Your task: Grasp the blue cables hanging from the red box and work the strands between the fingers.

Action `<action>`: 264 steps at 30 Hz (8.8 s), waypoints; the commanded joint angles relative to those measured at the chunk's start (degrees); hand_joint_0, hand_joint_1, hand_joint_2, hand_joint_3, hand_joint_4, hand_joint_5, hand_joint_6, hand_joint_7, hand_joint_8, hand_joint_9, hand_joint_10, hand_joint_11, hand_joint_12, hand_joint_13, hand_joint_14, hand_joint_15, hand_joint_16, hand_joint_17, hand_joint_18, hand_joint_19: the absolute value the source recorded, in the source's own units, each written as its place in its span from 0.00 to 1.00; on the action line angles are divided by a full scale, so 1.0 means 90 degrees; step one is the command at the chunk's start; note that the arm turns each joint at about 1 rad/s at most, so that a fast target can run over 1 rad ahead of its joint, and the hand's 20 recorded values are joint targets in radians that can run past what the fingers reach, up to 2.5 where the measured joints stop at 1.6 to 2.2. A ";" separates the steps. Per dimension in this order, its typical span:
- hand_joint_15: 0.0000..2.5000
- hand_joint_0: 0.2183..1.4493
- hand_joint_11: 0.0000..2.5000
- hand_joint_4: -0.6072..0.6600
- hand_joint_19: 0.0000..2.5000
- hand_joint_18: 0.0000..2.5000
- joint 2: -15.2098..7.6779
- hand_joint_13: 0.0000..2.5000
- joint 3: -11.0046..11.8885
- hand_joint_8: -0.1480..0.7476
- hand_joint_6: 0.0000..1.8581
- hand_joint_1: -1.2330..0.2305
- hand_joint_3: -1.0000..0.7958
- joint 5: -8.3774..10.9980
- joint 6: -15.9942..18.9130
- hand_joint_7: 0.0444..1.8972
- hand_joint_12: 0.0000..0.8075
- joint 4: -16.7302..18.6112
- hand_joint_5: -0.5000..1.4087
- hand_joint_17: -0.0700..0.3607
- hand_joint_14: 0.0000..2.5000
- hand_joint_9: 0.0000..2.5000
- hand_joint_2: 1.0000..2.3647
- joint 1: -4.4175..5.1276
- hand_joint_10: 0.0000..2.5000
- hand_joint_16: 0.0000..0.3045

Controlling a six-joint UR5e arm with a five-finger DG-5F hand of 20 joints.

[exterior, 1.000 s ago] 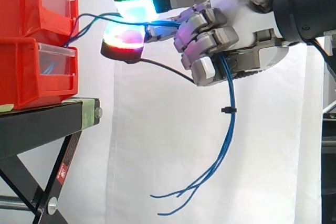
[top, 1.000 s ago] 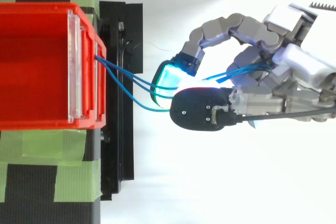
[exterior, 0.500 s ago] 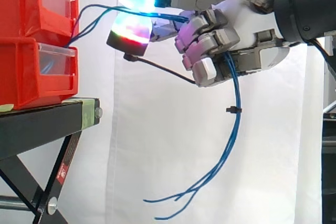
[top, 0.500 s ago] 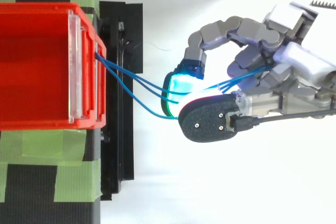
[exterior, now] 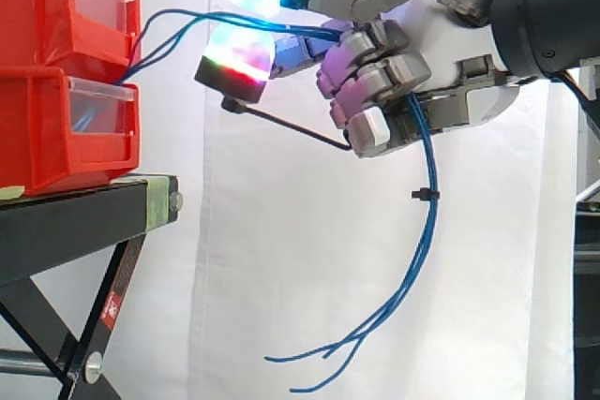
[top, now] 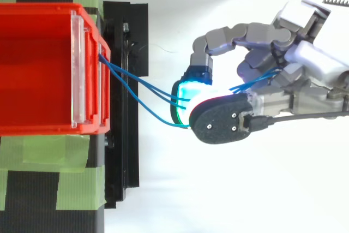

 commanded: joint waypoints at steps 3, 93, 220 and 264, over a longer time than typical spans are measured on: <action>0.72 0.40 1.00 0.59 0.29 1.00 -0.0009 0.82 0.0000 0.66 0.12 0.46 0.01 0.0019 -0.0072 0.74 0.85 0.0006 0.54 0.58 1.00 0.71 0.00 -0.0001 1.00 0.78; 0.72 0.39 1.00 0.62 0.29 1.00 0.0001 0.82 0.0000 0.66 0.19 0.57 0.42 0.0068 -0.0120 0.77 0.85 -0.0062 0.50 0.58 1.00 0.71 0.53 0.0019 1.00 0.78; 0.72 0.47 1.00 0.62 0.29 1.00 0.0001 0.82 0.0000 0.66 0.00 0.36 0.15 0.0038 -0.0111 0.79 0.85 -0.0092 0.44 0.58 1.00 0.71 0.01 -0.0059 1.00 0.78; 0.72 0.50 1.00 0.65 0.29 1.00 0.0001 0.82 0.0000 0.66 0.01 0.39 0.15 0.0038 -0.0150 0.69 0.85 -0.0033 0.48 0.58 1.00 0.71 0.01 -0.0059 1.00 0.78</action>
